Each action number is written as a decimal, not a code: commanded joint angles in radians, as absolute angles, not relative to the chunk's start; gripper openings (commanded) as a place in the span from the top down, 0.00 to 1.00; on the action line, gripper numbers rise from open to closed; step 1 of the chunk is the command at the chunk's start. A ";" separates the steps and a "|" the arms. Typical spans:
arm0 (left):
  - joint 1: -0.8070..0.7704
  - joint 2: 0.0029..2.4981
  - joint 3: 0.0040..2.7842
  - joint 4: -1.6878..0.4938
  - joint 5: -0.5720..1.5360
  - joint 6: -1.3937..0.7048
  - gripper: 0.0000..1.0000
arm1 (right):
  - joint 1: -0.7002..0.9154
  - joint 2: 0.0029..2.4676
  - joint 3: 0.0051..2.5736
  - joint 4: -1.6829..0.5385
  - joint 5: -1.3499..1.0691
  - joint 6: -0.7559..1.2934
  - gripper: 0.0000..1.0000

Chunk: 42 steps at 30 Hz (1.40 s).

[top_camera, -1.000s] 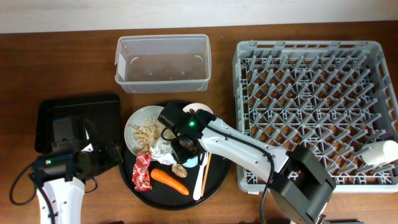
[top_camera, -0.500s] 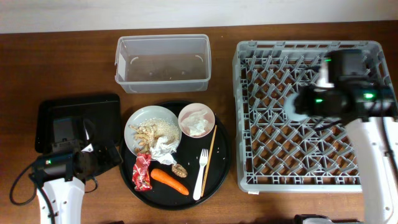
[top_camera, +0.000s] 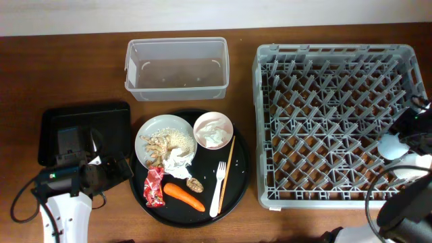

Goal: Sort waste into correct bins and load items into the dishwasher rack
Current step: 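Place the light-blue cup upside down in the rack's right side, then grasp the white tissue with the left gripper and drop it in the bin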

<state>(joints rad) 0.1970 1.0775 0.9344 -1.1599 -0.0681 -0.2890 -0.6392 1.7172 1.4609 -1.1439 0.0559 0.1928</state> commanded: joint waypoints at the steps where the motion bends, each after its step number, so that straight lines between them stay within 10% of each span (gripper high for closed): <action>1: 0.201 1.077 0.951 -1.162 -0.079 -0.299 0.01 | -0.643 1.743 1.474 -1.145 0.057 0.191 0.28; 3: 0.201 1.077 0.951 -1.161 -0.079 -0.299 0.01 | -0.643 1.735 1.475 -1.145 0.023 0.191 0.07; 10: 0.201 1.077 0.951 -1.161 -0.079 -0.299 0.00 | -0.556 1.565 1.624 -1.270 -0.243 0.051 0.07; 22: 0.201 1.077 0.951 -1.112 -0.037 -0.299 0.01 | 0.369 1.619 1.621 -1.246 -0.265 0.118 0.02; 42: -0.416 1.711 1.344 -0.706 0.207 -0.222 0.01 | -0.109 1.563 1.621 -1.505 -0.063 0.161 0.02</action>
